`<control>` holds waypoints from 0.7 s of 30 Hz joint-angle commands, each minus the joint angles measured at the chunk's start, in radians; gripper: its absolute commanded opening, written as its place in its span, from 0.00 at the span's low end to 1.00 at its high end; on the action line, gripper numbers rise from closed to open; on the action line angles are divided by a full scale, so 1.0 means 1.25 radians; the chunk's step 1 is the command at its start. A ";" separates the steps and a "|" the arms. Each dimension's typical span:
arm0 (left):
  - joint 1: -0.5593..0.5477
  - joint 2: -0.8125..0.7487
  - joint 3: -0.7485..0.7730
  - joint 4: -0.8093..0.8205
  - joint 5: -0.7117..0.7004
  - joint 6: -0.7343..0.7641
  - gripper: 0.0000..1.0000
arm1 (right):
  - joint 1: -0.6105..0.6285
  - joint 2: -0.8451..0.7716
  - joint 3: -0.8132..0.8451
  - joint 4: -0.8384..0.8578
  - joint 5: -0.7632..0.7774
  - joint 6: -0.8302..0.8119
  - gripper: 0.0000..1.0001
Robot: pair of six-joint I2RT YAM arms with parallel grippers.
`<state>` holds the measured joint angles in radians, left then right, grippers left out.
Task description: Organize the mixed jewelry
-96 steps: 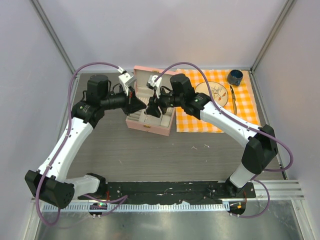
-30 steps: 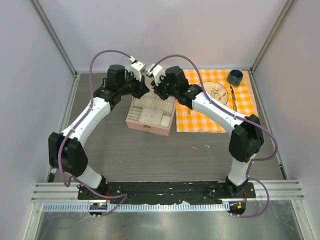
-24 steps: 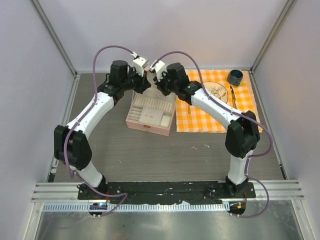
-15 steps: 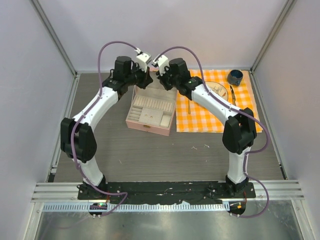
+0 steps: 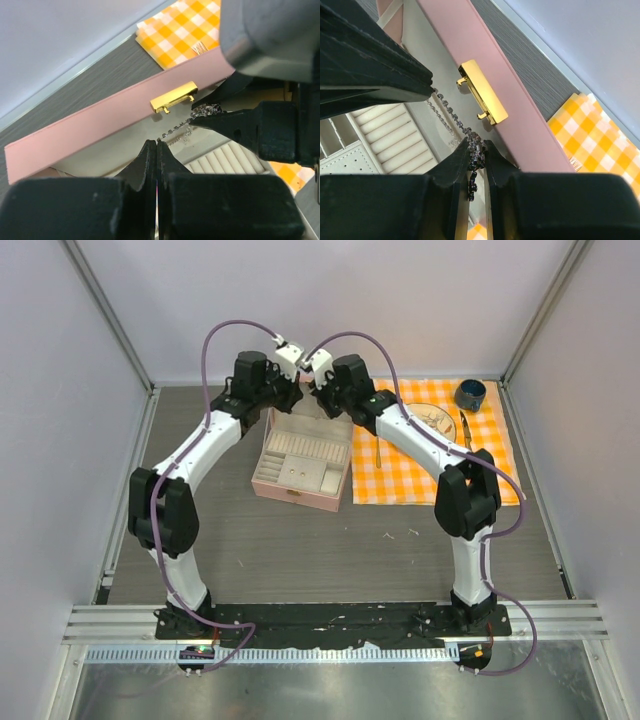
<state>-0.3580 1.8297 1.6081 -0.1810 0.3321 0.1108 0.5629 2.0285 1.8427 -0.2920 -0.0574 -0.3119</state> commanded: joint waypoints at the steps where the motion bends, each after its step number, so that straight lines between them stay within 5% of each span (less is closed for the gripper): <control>1: 0.002 0.004 0.032 0.070 -0.057 0.018 0.00 | -0.004 0.001 0.057 0.010 0.021 0.004 0.01; 21: -0.001 0.017 0.011 0.126 -0.114 0.022 0.00 | -0.004 0.019 0.081 0.004 0.072 0.000 0.01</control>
<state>-0.3595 1.8416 1.6081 -0.0971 0.2161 0.1177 0.5636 2.0510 1.8931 -0.3199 -0.0315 -0.3122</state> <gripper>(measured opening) 0.012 0.188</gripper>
